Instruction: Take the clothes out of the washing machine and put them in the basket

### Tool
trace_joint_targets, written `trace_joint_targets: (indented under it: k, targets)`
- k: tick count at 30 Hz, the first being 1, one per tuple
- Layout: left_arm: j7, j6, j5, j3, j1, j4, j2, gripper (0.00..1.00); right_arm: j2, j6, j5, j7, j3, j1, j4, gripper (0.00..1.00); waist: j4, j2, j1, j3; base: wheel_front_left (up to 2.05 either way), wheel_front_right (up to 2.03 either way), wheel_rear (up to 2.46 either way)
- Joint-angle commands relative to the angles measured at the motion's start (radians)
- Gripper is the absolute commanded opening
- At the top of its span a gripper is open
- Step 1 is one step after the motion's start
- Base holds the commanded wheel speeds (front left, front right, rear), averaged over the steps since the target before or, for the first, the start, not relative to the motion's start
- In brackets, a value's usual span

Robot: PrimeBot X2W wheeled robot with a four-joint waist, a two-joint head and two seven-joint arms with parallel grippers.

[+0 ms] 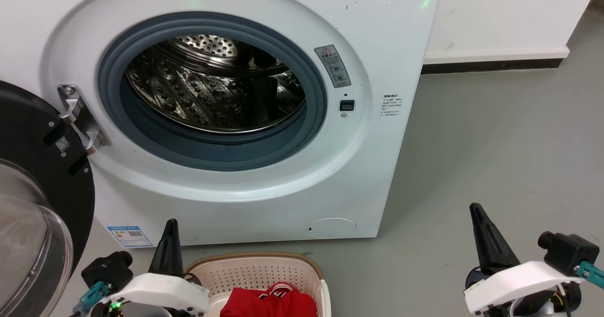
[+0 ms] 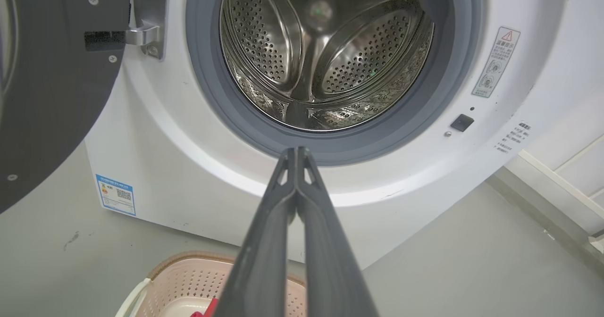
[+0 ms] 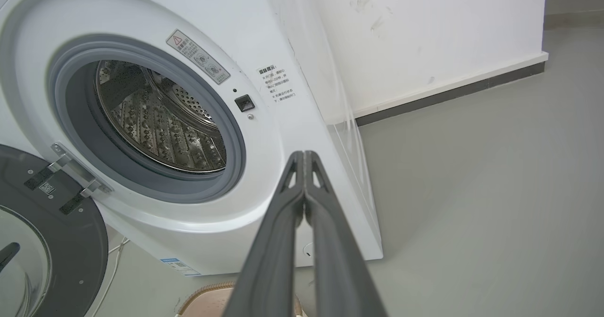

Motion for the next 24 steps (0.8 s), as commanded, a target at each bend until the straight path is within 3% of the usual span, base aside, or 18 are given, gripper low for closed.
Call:
trace_joint_targets:
  k: [1, 24]
  targets:
    - [0.007, -0.005, -0.040, 0.007, -0.029, -0.014, 0.002, 0.00, -0.009, 0.000, 0.045, 0.005, -0.004, -0.029, -0.007, 0.00, 0.001, 0.0000, 0.0000, 0.000, 0.00, 0.00, 0.00]
    - [0.091, -0.035, -0.386, 0.038, -0.050, 0.000, 0.001, 0.00, -0.020, 0.000, 0.416, 0.046, -0.025, -0.057, 0.034, 0.00, 0.015, 0.0000, 0.0000, 0.000, 0.00, 0.00, 0.00]
